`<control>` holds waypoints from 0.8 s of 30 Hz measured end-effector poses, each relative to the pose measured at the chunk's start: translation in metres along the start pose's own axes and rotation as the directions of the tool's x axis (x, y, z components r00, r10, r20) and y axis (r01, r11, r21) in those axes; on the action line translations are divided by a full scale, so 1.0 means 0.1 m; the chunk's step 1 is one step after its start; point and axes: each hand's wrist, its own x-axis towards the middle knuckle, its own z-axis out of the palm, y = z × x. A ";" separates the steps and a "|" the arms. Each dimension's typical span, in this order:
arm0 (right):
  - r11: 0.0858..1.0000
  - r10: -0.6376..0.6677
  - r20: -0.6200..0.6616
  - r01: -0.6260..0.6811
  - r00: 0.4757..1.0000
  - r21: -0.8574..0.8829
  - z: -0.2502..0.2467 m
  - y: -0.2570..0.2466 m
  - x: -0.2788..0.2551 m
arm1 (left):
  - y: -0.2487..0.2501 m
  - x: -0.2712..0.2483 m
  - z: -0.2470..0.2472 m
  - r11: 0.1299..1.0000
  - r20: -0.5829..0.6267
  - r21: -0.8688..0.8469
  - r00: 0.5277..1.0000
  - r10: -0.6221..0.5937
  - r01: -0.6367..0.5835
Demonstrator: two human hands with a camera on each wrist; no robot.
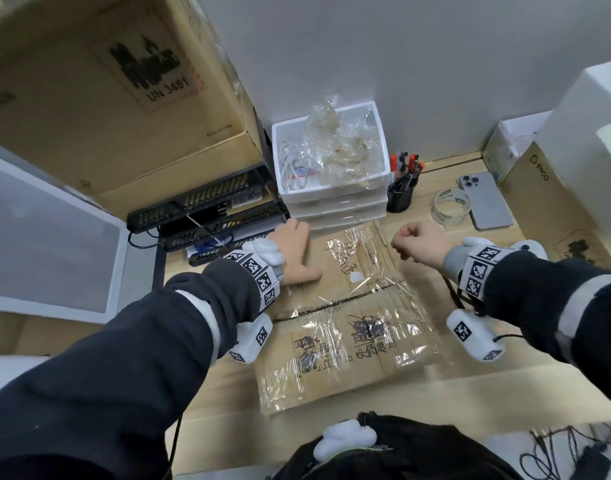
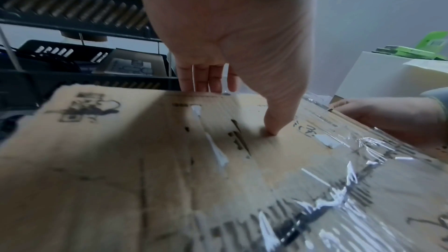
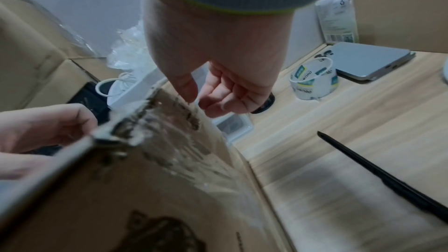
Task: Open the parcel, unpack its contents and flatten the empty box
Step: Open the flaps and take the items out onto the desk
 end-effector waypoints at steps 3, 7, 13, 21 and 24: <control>0.996 -0.088 -0.092 0.086 0.992 -0.028 -0.02 -0.16 -0.09 | -0.03 -0.14 -0.10 0.998 0.036 0.066 0.999 -0.026 0.023; 0.954 -0.290 -0.102 0.279 0.952 -0.104 0.05 -0.47 -0.31 | 0.01 -0.33 -0.09 0.998 0.134 -0.053 0.991 -0.017 0.024; 0.969 -0.155 0.349 0.210 0.924 -0.127 0.32 -0.73 -0.52 | 0.07 -0.49 -0.02 0.995 0.263 -0.056 0.963 -0.063 0.081; 0.777 -0.155 0.426 0.376 0.891 -0.505 0.51 -0.64 -0.67 | 0.16 -0.69 0.05 0.992 0.348 -0.045 0.933 -0.097 0.120; 0.703 -0.163 0.431 0.411 0.887 -0.581 0.54 -0.64 -0.74 | 0.21 -0.74 0.11 0.991 0.356 -0.037 0.928 -0.107 0.128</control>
